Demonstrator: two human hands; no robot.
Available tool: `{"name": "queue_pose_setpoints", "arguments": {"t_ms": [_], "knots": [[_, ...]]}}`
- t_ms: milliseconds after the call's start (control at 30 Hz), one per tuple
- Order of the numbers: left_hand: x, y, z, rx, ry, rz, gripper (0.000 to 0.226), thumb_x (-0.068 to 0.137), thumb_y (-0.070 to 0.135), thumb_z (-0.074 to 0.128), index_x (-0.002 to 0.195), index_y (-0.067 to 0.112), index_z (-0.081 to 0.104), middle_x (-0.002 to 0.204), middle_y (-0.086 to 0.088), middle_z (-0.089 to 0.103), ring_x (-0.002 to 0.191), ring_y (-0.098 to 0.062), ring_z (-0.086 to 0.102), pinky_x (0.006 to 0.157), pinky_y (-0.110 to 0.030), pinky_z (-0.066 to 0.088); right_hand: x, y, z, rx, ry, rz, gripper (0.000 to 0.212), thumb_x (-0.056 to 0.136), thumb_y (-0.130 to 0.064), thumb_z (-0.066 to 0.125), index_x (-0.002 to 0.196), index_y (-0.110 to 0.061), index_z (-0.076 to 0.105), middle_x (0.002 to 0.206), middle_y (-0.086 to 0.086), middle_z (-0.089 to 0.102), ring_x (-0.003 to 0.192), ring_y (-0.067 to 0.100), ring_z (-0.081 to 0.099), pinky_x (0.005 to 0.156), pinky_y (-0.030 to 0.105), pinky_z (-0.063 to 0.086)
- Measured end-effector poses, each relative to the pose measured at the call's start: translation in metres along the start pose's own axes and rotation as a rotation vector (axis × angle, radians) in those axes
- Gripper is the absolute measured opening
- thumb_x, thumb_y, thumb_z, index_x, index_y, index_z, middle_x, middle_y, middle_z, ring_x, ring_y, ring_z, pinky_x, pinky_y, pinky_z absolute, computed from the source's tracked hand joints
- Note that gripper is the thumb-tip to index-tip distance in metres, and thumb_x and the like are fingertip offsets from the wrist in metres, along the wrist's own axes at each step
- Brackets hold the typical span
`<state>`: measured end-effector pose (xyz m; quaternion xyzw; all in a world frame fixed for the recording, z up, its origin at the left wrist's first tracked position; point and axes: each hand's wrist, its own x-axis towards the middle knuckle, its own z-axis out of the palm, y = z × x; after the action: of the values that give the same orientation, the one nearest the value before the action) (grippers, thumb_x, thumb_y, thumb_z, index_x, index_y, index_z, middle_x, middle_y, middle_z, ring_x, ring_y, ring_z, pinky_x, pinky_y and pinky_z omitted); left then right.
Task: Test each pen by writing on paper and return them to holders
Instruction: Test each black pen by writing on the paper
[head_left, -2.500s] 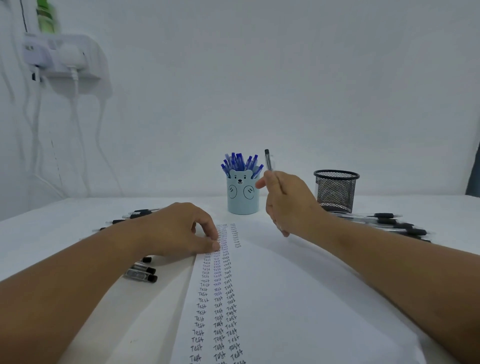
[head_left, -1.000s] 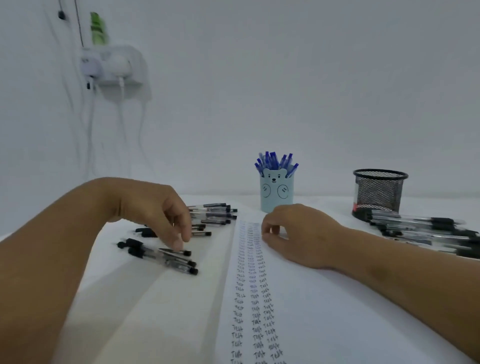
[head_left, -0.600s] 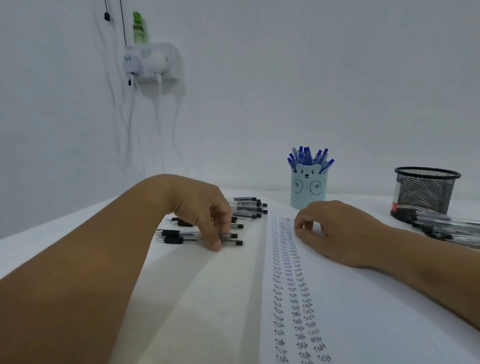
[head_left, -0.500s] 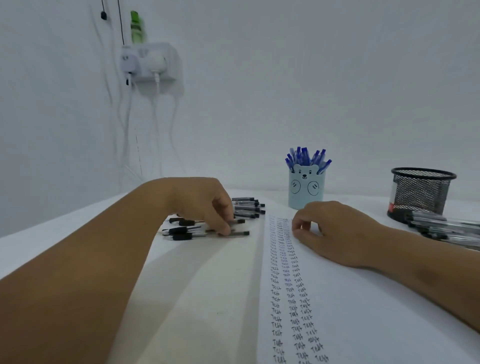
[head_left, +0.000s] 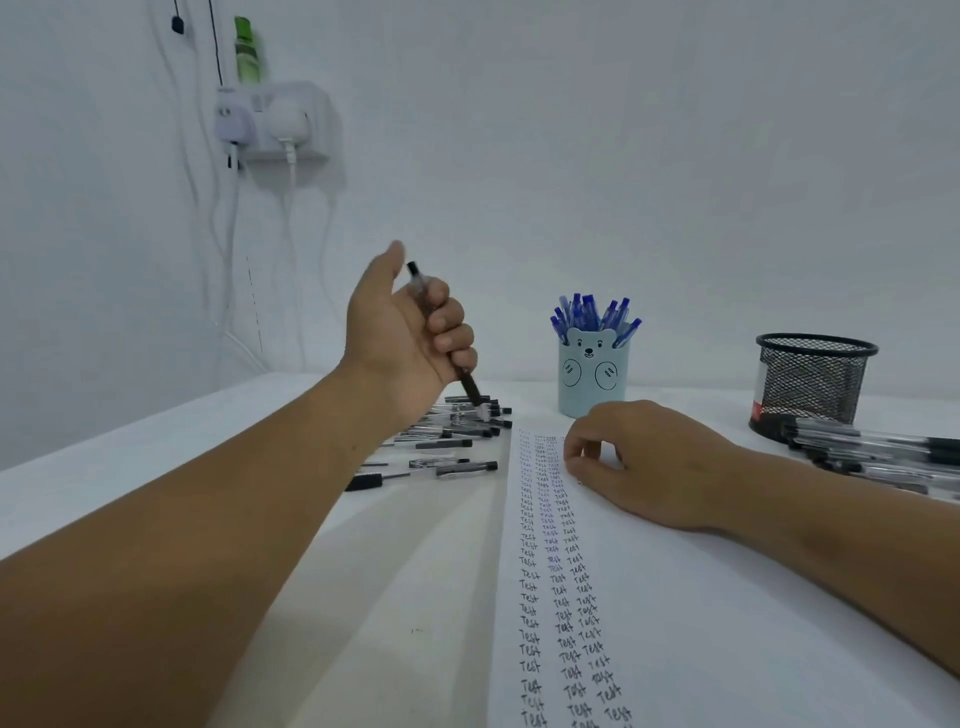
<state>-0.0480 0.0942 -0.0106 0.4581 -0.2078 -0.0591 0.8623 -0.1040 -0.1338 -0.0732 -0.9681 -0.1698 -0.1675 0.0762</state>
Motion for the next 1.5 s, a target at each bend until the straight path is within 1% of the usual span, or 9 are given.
{"name": "queue_pose_setpoints", "arguments": {"t_ms": [167,367,500,700,900,1067,1167,1367,1500], "knots": [[-0.002,-0.009,0.002,-0.247,0.072,0.002,0.023,0.075,0.026,0.038,0.054,0.018,0.032,0.052,0.002,0.022,0.045,-0.016,0.019,0.051,-0.024,0.024,0.001,0.001,0.001,0.000,0.007,0.011,0.012,0.098,-0.042,0.054,0.101,-0.037,0.064,0.100,-0.018,0.062,0.077,-0.006,0.048,0.073,0.018,0.042],[-0.005,-0.020,0.005,-0.368,0.090,-0.024,0.039,0.093,0.031,0.031,0.057,0.015,0.034,0.058,-0.002,0.032,0.052,-0.019,0.035,0.062,-0.029,0.034,0.000,-0.003,-0.002,0.160,0.283,0.072,0.035,0.098,-0.054,0.043,0.123,-0.035,0.059,0.076,-0.020,0.058,0.066,-0.005,0.051,0.065,0.025,0.038],[-0.010,-0.031,0.017,-0.317,-0.003,-0.101,0.042,0.100,0.029,0.028,0.065,0.011,0.043,0.075,-0.017,0.062,0.088,-0.036,0.066,0.092,-0.044,0.051,0.003,-0.011,-0.006,0.024,0.376,-0.078,0.049,0.086,-0.067,0.054,0.115,-0.031,0.071,0.087,-0.020,0.052,0.081,-0.002,0.052,0.067,0.025,0.041],[-0.014,-0.040,0.026,-0.129,-0.118,-0.186,0.035,0.099,0.023,0.029,0.072,0.011,0.046,0.115,-0.027,0.071,0.120,-0.043,0.062,0.107,-0.049,0.046,0.006,-0.003,-0.011,-0.050,0.351,-0.034,0.016,0.095,-0.043,0.059,0.093,-0.029,0.068,0.067,-0.017,0.040,0.068,0.012,0.045,0.064,0.027,0.032],[-0.009,-0.041,0.019,0.525,-0.151,-0.046,0.041,0.106,0.041,0.030,0.109,0.018,0.064,0.121,-0.006,0.073,0.127,-0.025,0.059,0.114,-0.039,0.039,0.006,0.005,-0.015,0.086,0.386,0.181,0.015,0.086,-0.027,0.059,0.080,-0.013,0.062,0.062,0.000,0.060,0.059,0.022,0.056,0.058,0.035,0.048],[-0.011,-0.038,-0.002,1.577,-0.432,-0.003,0.028,0.088,0.058,0.066,0.110,0.041,0.070,0.133,0.026,0.055,0.128,0.007,0.044,0.118,-0.028,0.024,0.003,0.000,-0.006,0.967,0.285,0.314,0.020,0.084,-0.007,0.068,0.068,-0.011,0.057,0.055,0.008,0.054,0.047,0.019,0.044,0.042,0.022,0.031],[-0.013,-0.036,-0.006,1.701,-0.510,-0.093,0.035,0.079,0.061,0.075,0.110,0.044,0.070,0.138,0.026,0.050,0.135,0.003,0.040,0.127,-0.038,-0.003,0.005,-0.005,-0.001,0.997,0.183,0.334,0.041,0.085,-0.022,0.078,0.057,-0.017,0.049,0.054,0.009,0.056,0.043,0.016,0.040,0.042,0.022,0.032],[-0.008,-0.038,-0.007,1.751,-0.487,-0.148,0.058,0.053,0.087,0.063,0.104,0.060,0.063,0.127,0.025,0.054,0.127,-0.003,0.046,0.115,-0.043,0.035,0.007,-0.005,0.000,0.892,0.084,0.302,0.045,0.084,-0.011,0.075,0.051,-0.018,0.044,0.051,0.009,0.057,0.047,0.017,0.050,0.050,0.022,0.043],[-0.006,-0.039,-0.009,1.734,-0.498,-0.180,0.059,0.052,0.086,0.063,0.105,0.059,0.063,0.122,0.021,0.056,0.121,-0.002,0.052,0.111,-0.040,0.041,0.006,-0.008,0.000,0.836,0.055,0.290,0.042,0.083,-0.008,0.071,0.052,-0.016,0.043,0.051,0.008,0.056,0.047,0.013,0.052,0.050,0.020,0.042]]}}
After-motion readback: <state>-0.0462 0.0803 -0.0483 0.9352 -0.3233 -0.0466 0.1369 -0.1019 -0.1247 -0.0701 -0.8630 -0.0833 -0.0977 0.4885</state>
